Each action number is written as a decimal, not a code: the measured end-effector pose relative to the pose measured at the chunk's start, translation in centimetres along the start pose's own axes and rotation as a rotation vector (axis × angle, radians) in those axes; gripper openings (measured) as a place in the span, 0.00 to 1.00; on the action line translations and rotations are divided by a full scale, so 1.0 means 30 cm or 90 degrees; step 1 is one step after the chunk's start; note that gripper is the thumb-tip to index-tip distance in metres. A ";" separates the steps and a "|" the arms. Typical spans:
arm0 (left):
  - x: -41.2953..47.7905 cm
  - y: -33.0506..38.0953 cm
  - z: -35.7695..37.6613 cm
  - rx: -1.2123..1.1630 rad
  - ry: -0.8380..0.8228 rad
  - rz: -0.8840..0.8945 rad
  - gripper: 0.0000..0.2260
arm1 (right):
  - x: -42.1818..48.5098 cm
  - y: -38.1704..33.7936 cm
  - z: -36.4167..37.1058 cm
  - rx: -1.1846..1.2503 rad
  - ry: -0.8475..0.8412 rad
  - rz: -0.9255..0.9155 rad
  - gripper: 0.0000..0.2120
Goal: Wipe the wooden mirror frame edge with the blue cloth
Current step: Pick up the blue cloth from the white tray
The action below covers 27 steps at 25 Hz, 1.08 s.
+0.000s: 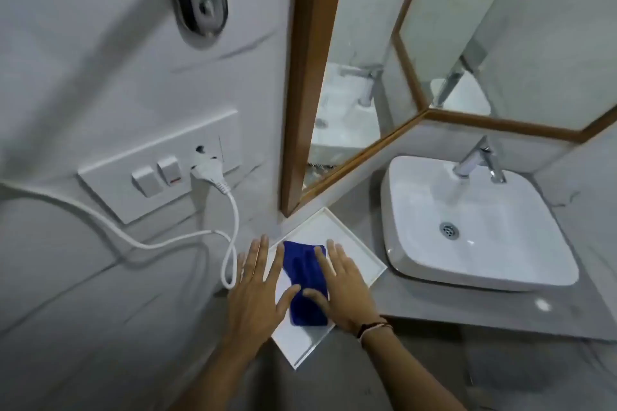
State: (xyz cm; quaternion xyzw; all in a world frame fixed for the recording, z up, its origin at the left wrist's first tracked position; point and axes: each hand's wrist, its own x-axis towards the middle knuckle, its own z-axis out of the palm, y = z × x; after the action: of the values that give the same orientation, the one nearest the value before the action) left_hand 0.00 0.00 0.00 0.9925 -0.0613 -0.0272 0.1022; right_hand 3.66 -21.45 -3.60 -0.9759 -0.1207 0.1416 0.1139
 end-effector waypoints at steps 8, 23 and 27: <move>0.043 -0.109 0.243 0.081 0.043 -0.006 0.41 | 0.229 0.003 0.361 -0.063 -0.048 -0.012 0.42; 0.087 0.057 0.081 0.074 0.125 0.041 0.40 | 0.028 -0.049 -0.013 0.102 0.167 0.078 0.38; 0.111 0.190 -0.220 0.015 0.257 0.129 0.34 | -0.065 -0.072 -0.310 0.151 0.392 0.078 0.38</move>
State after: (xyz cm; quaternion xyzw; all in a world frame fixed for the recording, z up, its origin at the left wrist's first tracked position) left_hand 3.07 -4.65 7.50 0.9676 -0.1396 0.1833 0.1028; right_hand 4.23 -21.69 6.13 -0.9583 -0.0044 -0.1407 0.2488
